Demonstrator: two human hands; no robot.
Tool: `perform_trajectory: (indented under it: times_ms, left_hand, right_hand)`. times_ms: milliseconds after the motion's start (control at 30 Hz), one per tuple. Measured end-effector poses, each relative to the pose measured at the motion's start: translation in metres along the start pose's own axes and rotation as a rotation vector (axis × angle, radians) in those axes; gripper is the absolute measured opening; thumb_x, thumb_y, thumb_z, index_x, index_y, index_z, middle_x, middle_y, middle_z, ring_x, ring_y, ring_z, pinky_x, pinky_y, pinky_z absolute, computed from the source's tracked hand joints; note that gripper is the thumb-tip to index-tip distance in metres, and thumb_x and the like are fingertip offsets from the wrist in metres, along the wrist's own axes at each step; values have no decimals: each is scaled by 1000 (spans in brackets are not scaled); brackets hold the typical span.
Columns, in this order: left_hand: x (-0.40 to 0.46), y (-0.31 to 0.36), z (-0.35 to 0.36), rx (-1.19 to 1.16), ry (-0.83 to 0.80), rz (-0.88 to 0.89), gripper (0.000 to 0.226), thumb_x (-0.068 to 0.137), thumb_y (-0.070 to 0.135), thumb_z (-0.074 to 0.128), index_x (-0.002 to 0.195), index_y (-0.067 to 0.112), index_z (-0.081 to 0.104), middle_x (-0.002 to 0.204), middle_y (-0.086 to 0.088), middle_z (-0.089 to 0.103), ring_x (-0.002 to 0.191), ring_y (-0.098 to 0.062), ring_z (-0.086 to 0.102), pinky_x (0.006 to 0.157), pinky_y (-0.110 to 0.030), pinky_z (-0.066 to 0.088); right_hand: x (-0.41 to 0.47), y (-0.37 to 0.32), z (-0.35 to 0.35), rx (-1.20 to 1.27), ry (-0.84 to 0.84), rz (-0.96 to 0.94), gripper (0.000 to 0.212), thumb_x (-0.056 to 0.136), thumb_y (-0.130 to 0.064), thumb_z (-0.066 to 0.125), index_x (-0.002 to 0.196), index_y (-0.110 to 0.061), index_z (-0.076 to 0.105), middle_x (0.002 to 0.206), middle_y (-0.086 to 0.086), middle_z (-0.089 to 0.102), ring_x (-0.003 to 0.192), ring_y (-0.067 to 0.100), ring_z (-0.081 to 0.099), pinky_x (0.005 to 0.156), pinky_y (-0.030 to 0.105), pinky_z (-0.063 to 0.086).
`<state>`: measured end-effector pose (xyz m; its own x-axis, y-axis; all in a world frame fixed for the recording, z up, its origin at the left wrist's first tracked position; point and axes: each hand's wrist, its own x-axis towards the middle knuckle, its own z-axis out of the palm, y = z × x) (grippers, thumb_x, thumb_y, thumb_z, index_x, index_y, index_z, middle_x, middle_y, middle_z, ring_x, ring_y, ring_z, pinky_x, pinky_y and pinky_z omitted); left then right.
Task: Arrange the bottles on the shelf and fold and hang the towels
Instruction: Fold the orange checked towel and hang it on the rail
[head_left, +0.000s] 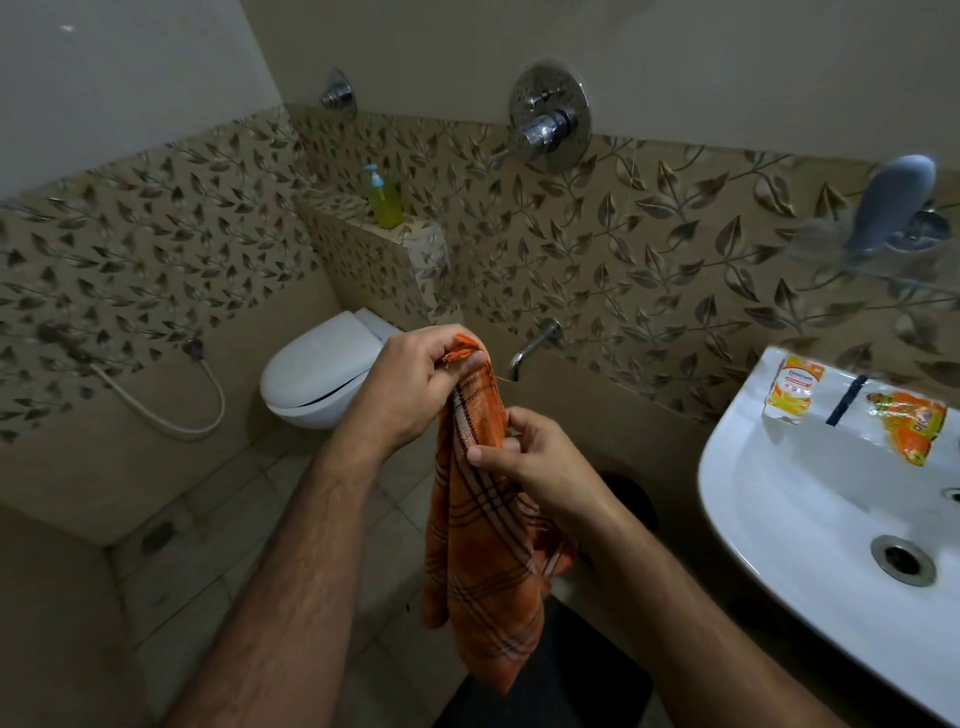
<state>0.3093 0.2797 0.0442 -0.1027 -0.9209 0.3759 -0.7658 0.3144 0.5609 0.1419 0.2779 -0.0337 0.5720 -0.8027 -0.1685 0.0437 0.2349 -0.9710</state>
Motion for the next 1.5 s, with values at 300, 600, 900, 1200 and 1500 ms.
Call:
perform_trajectory:
  times_ms: [300, 600, 900, 1200, 1500]
  left_hand:
    - [4, -11, -1, -1, 92, -55, 22, 93, 30, 59, 95, 12, 71, 88, 1, 70, 84, -4, 64, 67, -6, 44]
    - [5, -7, 5, -6, 107, -21, 25, 92, 35, 58, 93, 13, 70, 87, 1, 69, 84, 0, 62, 67, -3, 40]
    - [5, 1, 1, -49, 125, 7, 31, 88, 42, 55, 91, 14, 69, 82, 13, 62, 80, 11, 58, 66, -2, 40]
    - [-1, -30, 7, -192, 347, -133, 11, 95, 17, 59, 87, 16, 66, 78, 9, 65, 75, 6, 61, 67, -7, 44]
    - [-10, -61, 3, -72, 403, -232, 28, 90, 40, 56, 92, 17, 71, 87, -2, 70, 86, -19, 65, 74, -34, 51]
  right_hand:
    - [-8, 5, -1, -65, 209, -61, 15, 85, -14, 74, 96, -5, 69, 81, 14, 76, 78, 27, 75, 71, 38, 61]
    - [-21, 7, -4, -61, 287, -16, 21, 83, -20, 77, 92, -3, 68, 81, 13, 76, 77, 26, 75, 79, 50, 60]
    - [-25, 9, -16, -190, 217, 149, 24, 87, -29, 72, 94, -6, 65, 86, 11, 75, 83, 27, 74, 76, 42, 60]
    - [-24, 10, -29, -43, 206, 189, 14, 85, -20, 74, 80, -11, 65, 83, 18, 67, 71, 28, 62, 61, 36, 52]
    - [-22, 5, -24, -462, 457, 7, 12, 89, -31, 69, 80, -23, 69, 78, -3, 75, 74, 10, 72, 74, 40, 61]
